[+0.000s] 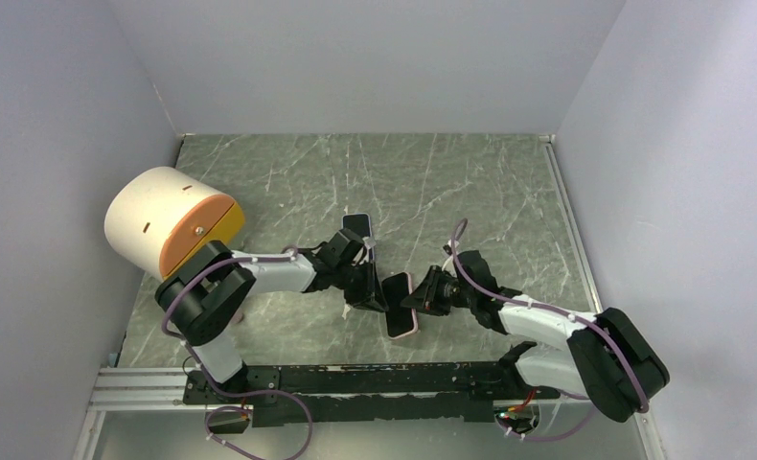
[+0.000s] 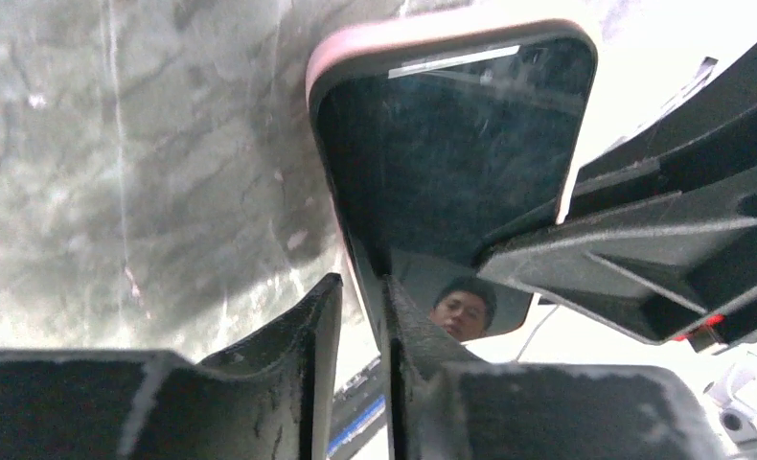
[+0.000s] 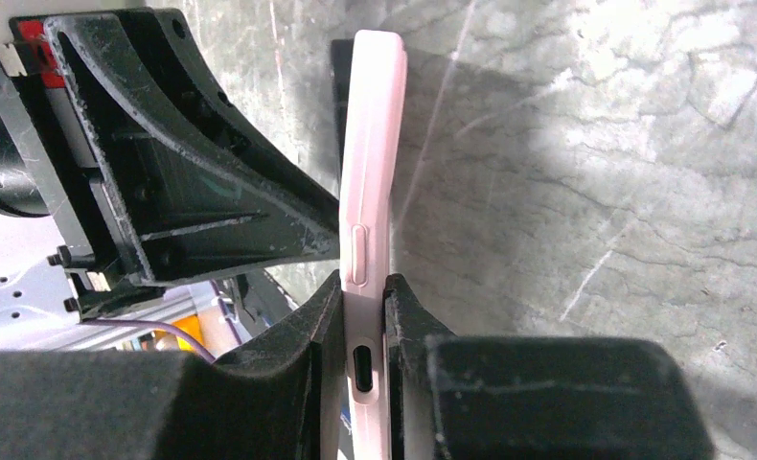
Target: Put the phone into the phone case
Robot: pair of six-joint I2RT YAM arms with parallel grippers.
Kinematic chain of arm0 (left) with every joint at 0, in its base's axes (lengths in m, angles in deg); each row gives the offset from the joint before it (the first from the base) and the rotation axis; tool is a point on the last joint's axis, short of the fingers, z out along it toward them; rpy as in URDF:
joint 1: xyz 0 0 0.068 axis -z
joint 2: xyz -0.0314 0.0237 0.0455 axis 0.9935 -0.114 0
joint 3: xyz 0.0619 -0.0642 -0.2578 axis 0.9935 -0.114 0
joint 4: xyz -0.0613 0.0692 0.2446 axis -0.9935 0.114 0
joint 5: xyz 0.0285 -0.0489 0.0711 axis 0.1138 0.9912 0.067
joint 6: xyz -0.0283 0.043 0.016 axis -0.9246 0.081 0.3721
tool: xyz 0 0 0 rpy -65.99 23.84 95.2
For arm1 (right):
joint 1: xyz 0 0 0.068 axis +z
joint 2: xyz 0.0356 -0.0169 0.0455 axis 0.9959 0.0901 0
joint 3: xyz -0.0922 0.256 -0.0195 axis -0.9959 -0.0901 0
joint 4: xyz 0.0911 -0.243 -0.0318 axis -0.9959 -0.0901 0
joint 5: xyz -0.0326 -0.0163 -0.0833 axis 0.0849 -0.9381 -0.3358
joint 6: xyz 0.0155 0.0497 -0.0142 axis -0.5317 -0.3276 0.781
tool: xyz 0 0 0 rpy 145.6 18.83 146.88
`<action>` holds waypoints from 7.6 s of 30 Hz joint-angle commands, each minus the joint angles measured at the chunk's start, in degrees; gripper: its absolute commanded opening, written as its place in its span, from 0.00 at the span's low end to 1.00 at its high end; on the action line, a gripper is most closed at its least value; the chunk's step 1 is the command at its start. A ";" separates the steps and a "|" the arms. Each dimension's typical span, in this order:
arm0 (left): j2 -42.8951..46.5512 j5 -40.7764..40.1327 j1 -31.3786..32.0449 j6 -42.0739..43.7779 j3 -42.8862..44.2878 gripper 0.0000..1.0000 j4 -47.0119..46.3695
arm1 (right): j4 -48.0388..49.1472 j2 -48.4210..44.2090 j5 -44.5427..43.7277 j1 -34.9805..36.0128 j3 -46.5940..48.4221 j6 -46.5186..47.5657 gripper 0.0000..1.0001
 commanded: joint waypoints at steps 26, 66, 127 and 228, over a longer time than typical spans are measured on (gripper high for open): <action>39.68 15.64 -10.63 7.71 5.48 0.88 10.64 | 32.57 -19.67 11.28 -1.33 7.40 -8.97 0.00; 35.95 20.55 -10.45 -0.96 -2.51 0.21 -7.77 | 28.77 -18.83 10.85 -1.33 8.21 -6.29 0.00; 41.79 16.30 -13.59 11.22 7.35 0.66 10.40 | 26.93 -13.46 26.48 1.45 11.28 -0.66 0.00; 36.29 4.44 -13.77 16.90 10.09 0.65 21.40 | 9.44 -14.72 0.08 6.70 14.54 2.01 0.00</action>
